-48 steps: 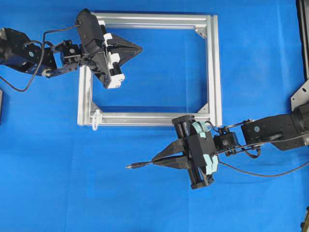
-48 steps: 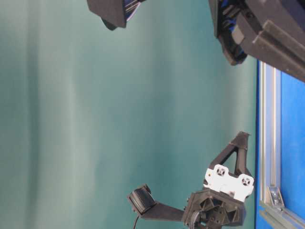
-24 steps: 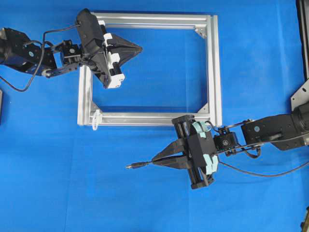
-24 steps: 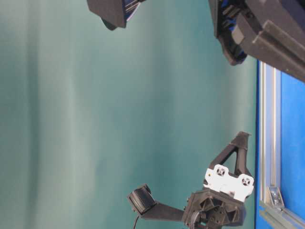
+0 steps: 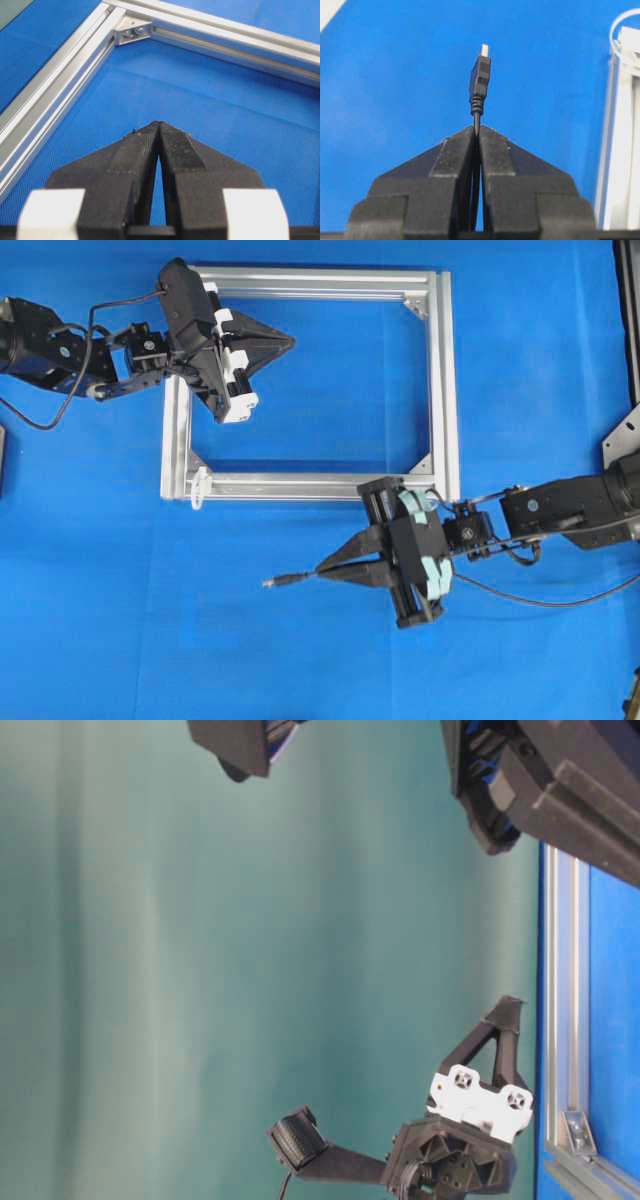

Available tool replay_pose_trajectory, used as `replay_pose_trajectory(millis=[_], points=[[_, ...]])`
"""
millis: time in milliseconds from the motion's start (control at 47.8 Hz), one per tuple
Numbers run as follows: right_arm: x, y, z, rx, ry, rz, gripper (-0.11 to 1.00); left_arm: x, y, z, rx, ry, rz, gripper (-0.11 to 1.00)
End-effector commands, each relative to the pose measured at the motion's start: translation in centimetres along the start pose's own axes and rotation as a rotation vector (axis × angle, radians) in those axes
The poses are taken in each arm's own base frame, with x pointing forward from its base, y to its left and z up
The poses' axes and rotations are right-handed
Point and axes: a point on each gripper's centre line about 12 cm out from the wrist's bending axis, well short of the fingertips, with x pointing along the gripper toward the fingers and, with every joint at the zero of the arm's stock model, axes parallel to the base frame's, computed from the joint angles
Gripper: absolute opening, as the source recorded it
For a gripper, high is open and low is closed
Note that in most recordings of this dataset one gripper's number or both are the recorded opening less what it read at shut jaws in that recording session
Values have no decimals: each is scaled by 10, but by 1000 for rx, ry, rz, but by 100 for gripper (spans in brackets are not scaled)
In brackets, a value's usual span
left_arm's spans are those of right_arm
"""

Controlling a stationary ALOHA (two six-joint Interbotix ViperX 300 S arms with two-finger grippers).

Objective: Insert the wire through the string loop located on the left side.
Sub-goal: 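Carry the USB plug with the right gripper toward the white zip-tie loop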

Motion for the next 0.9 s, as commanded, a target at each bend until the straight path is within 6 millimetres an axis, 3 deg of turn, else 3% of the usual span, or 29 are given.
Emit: replay_pose_trajectory(millis=[0, 377, 879], points=[[-5, -13, 11, 19, -36, -31, 0, -2, -1, 15, -3, -44, -4, 0], [-11, -64, 11, 69, -43, -156, 0, -5, -1, 13, -2, -38, -6, 0], [-11, -69, 10, 71, -41, -167, 0, -5, -2, 14, -3, -41, -6, 0]])
